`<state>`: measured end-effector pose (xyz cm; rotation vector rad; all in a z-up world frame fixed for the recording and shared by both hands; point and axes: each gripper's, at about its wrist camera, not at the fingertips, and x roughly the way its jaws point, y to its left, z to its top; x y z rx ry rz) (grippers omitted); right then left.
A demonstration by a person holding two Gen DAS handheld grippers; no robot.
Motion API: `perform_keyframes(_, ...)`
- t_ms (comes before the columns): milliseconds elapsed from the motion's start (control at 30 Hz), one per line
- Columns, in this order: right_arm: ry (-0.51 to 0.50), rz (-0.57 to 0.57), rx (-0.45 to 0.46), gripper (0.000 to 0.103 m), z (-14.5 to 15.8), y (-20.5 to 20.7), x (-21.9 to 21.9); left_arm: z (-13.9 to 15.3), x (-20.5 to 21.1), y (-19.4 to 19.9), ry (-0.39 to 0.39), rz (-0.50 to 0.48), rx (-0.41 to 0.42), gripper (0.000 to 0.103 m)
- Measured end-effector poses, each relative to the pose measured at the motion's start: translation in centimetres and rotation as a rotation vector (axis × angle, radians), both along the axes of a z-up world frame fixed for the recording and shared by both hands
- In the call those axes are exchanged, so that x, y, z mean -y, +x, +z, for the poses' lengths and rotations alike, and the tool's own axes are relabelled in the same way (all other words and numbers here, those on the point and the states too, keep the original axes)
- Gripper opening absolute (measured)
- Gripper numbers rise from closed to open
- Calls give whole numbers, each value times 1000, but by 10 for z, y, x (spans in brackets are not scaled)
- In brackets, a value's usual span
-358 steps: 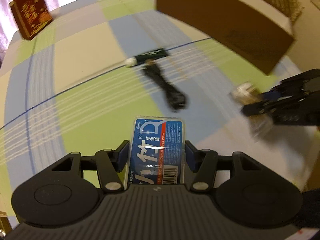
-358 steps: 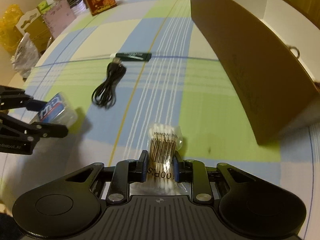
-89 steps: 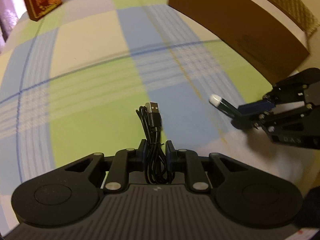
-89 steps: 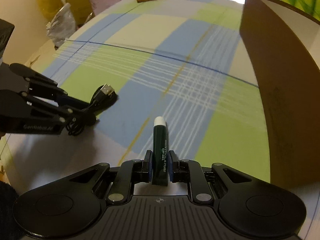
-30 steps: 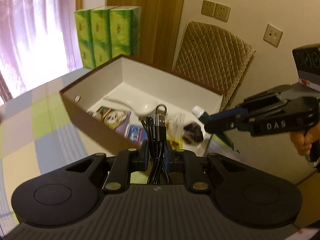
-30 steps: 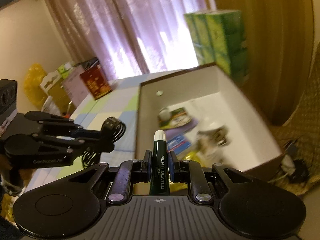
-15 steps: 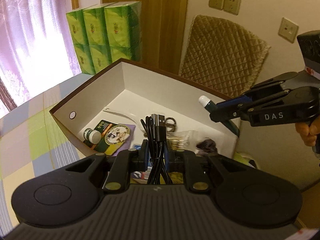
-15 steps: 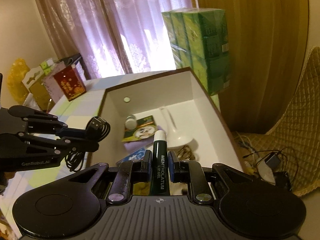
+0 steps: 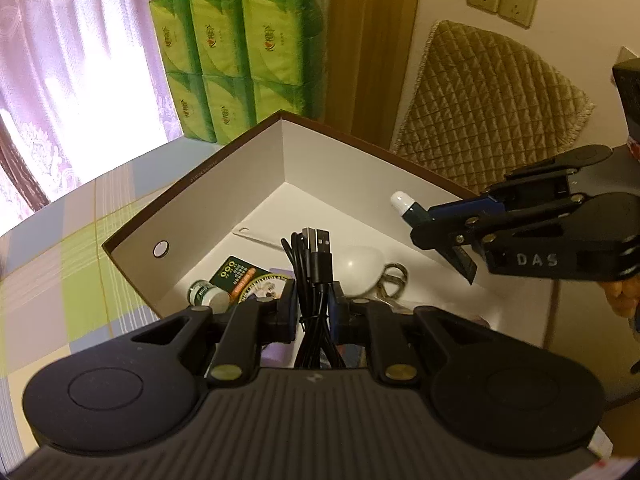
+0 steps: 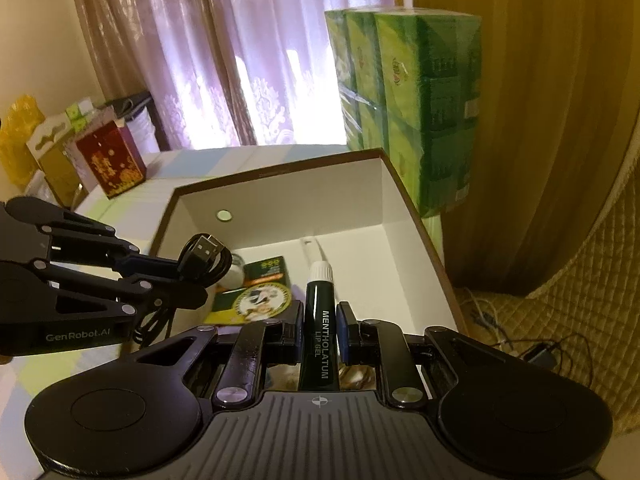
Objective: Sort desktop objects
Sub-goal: 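Carry the lip balm tube and USB cable over the brown box with both tools, then open the right tool to drop the lip balm while the left tool releases the cable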
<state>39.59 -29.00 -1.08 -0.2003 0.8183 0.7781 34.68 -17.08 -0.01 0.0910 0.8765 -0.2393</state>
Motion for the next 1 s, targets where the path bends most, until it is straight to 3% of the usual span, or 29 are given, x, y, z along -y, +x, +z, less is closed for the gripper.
perform_keyframes(533, -109, 1, 19, 14, -35, 60, -50, -34, -16, 87, 20, 74, -105, 12)
perform_keyframes(733, -103, -43, 0, 14, -47, 77, -58, -52, -23, 114, 8, 107, -166, 12)
perform_keyframes(1000, -125, -46, 52, 14, -56, 84, -69, -68, -25, 135, 62, 128, -190, 12)
